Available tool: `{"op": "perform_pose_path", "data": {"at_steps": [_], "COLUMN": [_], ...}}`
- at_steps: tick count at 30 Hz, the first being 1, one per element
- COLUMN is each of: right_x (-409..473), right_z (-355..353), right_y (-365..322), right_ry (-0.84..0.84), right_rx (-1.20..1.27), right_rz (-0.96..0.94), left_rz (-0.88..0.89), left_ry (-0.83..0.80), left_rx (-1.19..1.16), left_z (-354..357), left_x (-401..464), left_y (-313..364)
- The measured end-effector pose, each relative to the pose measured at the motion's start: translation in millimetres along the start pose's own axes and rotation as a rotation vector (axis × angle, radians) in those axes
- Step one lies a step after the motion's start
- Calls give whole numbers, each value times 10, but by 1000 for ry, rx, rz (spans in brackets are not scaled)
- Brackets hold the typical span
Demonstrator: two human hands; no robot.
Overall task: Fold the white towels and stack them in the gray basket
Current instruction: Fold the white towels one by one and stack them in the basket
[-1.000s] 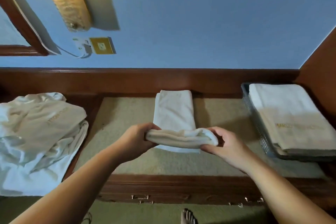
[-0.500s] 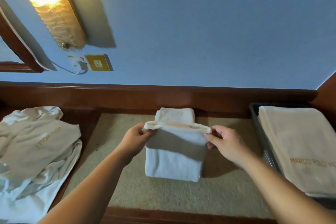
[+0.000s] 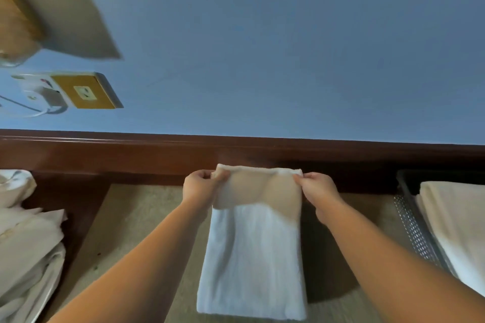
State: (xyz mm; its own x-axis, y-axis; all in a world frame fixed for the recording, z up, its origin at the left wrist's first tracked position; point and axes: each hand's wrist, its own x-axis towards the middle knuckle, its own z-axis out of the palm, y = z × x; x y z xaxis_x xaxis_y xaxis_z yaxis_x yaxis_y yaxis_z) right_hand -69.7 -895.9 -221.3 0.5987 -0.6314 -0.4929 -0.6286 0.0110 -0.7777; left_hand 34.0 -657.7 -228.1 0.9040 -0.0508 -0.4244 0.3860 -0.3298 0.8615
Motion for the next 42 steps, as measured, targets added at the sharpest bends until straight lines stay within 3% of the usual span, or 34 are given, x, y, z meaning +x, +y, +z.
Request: {"op": "perform_pose_path", "data": {"at_steps": [3, 7, 13, 17, 19, 20, 22, 24, 25, 30, 37, 42], "right_x": [415, 812, 986, 770, 463, 280, 22, 49, 139, 373, 22, -900], "right_z": [265, 554, 729, 651, 704, 780, 948, 1034, 1042, 1103, 886, 722], "right_y": [246, 727, 856, 714, 674, 692, 831, 1048, 1137, 1239, 844, 1482], "right_ry": [46, 119, 225, 355, 462, 456, 265, 71, 44, 70, -175, -104], "right_rx": [-7, -208, -255, -261, -423, -498, -662, -867, -922, -963, -1091, -908], "right_rz": [72, -36, -108, -82, -283, -444, -629, -591, -584, -584, -354, -557], "left_rz": [-73, -154, -110, -55, 179, 365, 581, 522, 491, 545, 361, 441], "left_ry": [48, 86, 145, 279, 404, 390, 146, -108, -156, -150, -275, -293], "left_rx": [12, 48, 197, 458, 631, 696, 877, 1006, 1004, 956, 1204, 1040], "left_z": [208, 404, 555, 563, 599, 620, 665, 659, 641, 659, 559, 357], "left_x": [403, 807, 1031, 755, 438, 254, 26, 64, 142, 353, 12, -973], "left_y": [-380, -813, -875, -742, -749, -780, -941, -1162, -1251, -1404, -944, -1351]}}
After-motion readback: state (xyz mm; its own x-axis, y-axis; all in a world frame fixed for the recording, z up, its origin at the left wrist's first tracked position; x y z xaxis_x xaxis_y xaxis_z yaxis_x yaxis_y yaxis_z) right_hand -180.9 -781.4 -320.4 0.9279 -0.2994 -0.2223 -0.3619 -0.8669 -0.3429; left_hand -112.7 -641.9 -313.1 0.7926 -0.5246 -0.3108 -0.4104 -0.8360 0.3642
